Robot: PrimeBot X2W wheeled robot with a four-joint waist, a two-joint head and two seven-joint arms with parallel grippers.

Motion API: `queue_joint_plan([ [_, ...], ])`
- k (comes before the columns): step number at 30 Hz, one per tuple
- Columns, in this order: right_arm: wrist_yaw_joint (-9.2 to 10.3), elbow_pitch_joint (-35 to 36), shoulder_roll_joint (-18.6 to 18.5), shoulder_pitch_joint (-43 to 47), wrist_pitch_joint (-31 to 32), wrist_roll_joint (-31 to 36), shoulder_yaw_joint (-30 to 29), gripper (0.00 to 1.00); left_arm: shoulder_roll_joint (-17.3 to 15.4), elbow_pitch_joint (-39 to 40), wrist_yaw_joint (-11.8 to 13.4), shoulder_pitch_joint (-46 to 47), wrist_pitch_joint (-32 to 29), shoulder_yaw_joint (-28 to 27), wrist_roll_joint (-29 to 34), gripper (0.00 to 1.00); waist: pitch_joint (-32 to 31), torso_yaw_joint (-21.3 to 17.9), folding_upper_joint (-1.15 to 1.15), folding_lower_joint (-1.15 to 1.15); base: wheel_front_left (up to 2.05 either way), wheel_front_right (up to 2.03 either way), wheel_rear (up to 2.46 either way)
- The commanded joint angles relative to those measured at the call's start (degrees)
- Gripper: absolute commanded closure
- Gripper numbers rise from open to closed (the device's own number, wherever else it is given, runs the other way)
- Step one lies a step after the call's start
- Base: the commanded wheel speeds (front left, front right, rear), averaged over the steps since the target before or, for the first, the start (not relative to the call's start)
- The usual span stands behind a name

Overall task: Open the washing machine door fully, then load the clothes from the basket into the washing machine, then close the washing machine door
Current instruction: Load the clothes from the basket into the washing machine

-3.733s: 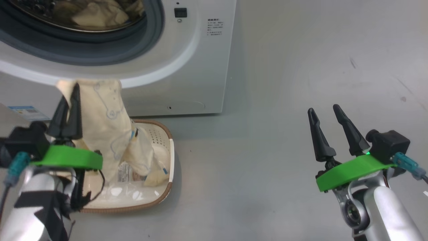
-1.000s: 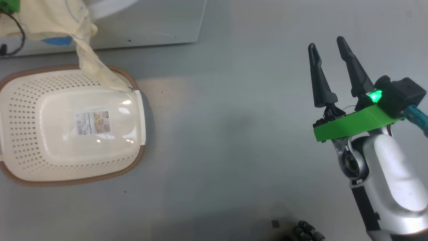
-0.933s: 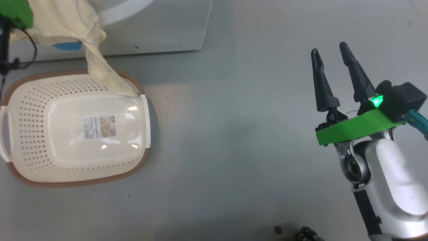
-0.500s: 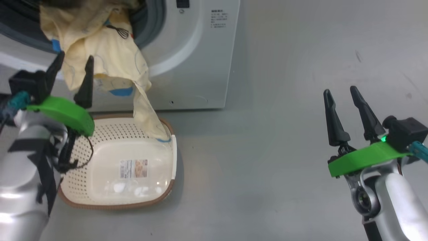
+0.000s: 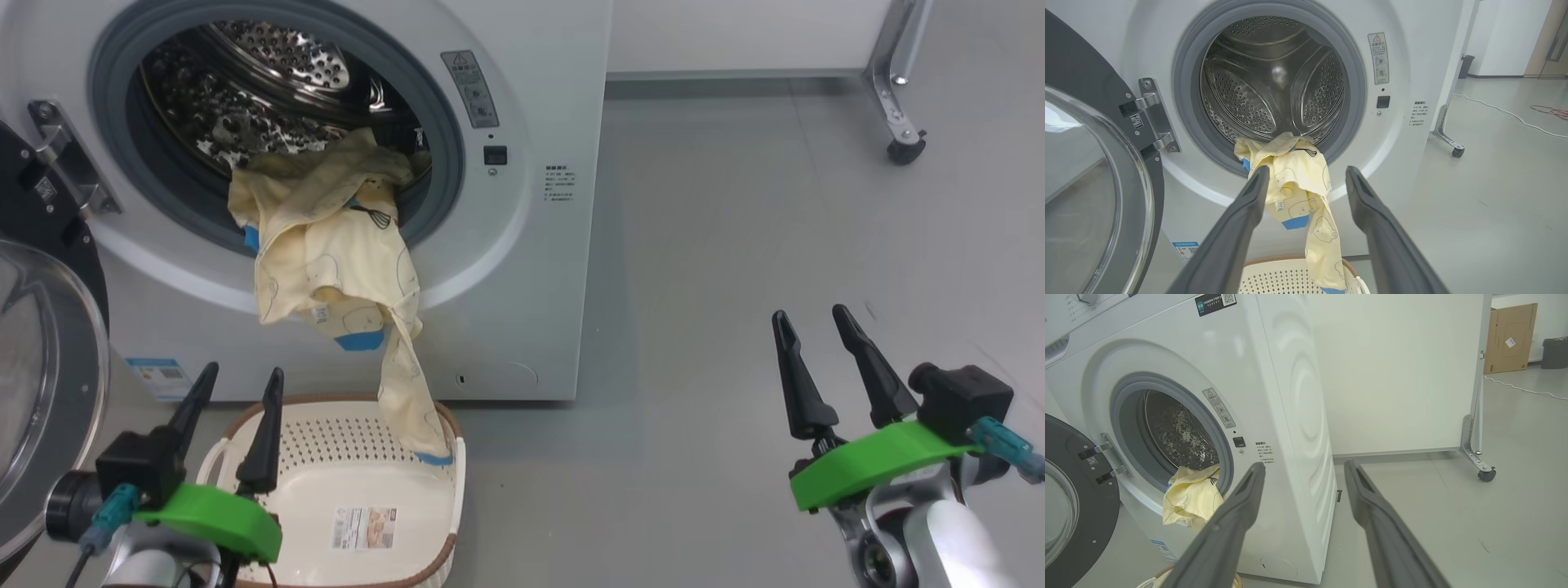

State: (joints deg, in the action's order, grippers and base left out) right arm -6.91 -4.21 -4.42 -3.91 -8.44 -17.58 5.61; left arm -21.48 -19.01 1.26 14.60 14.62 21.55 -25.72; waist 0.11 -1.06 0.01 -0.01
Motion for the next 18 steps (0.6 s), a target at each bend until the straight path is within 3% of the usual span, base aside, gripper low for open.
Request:
queue_joint_plan([
  [1,-0.58,2.3,0.0,-1.5,0.1,-0.1,0.9,0.0,-1.9,3.2,0.8,1.9,0.4,-3.2,0.3,0.0,-1.8,0.4,-0.01,0.01,0.0,0.0,0.0],
  [18,-0.58,1.7,1.1,0.2,-0.5,-0.6,1.6,0.0,0.7,10.3,5.3,-7.1,0.4,-1.2,1.7,0.0,-3.9,-0.3,-0.01,0.01,0.0,0.0,0.0],
])
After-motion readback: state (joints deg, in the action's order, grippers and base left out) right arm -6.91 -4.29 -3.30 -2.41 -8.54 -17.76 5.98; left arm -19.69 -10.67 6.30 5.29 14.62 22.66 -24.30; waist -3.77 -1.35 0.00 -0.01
